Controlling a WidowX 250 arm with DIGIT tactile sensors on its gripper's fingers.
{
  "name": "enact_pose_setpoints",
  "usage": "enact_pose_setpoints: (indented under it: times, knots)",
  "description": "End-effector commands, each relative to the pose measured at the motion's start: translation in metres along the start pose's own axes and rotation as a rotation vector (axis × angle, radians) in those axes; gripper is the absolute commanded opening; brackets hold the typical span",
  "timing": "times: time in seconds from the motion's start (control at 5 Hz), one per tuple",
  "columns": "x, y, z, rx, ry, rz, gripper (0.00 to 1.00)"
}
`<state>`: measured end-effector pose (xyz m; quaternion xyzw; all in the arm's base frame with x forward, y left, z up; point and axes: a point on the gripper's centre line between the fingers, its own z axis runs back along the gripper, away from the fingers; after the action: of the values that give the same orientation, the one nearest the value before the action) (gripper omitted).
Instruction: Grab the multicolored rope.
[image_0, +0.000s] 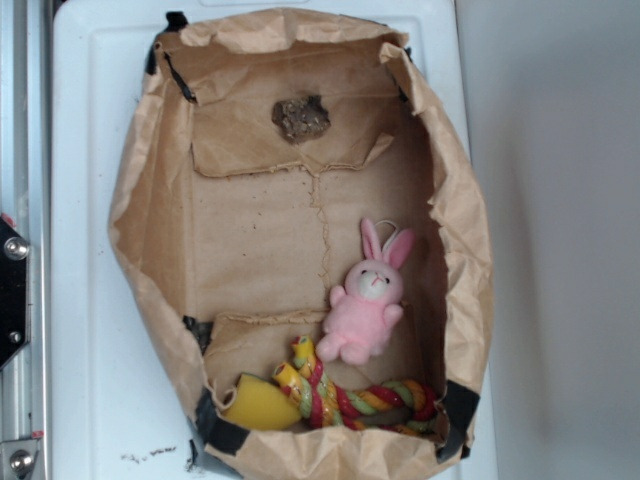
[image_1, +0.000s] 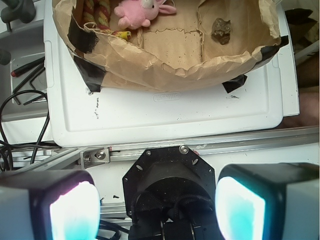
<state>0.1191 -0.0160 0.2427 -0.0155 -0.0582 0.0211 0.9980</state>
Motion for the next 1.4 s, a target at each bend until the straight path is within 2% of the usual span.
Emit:
enact_pose_setpoints:
  times: [0.0, 0.2, 0.4, 0.8, 1.0, 1.2]
  knots:
    - [0.0, 0.0, 0.0, 0.0, 0.0, 0.0, 1.0]
    - [0.049, -0.003, -0.01, -0.007, -0.037, 0.055, 1.0]
    - [0.091, 0.0, -0.026, -0.029, -0.049, 0.088, 1.0]
    - [0.137, 0.009, -0.065, 0.011, -0.1, 0.055, 1.0]
    - [0.154, 0.015, -0.092, -0.029, -0.095, 0.058, 1.0]
    - [0.159, 0.015, -0.127, -0.004, -0.08, 0.009, 1.0]
